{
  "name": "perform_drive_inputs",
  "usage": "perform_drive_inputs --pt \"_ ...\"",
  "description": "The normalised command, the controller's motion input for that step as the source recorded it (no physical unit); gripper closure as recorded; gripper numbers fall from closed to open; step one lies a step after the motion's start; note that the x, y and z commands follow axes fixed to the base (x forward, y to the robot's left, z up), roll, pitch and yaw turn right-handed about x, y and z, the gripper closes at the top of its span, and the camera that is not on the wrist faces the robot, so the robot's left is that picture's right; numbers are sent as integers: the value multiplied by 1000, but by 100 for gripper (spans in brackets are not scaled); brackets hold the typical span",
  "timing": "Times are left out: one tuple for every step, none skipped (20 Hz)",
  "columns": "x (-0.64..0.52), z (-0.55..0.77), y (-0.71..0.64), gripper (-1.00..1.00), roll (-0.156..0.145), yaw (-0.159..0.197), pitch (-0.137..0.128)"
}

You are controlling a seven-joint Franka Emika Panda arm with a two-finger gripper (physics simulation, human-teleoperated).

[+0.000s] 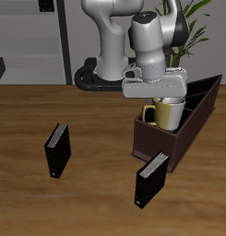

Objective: Place the yellow book into the left desk caddy's front compartment and place the white-yellow mug into the left desk caddy's right compartment

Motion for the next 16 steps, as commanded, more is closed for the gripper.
perform_drive_inputs --pt "39 -87 47 100 3 -12 30" --pt "173 -226 172 100 4 57 79" --pt "132 -154 16 100 -20 17 36" --pt "217 -196 5 100 -9 7 63" --pt "149 -153 -89 100 -38 23 33" --pt "141 -104 -108 100 -53 -23 43" --pt "104 -77 -18 100 20 5 -3" --pt "501 -341 -130 100 -94 8 118" --pt "117 -73 -9 100 -11 50 13" --pt "188 -157 -34 100 -28 53 48" --pt "435 -500 -28 100 -97 61 226" --pt "286 -307 51 100 -44 54 175" --pt "246 -240 5 100 -79 16 136" --pt "146 -95 14 100 -25 9 52" --pt "157 -216 73 -100 67 -27 145" --pt "175 -174 -71 -100 -255 231 190"
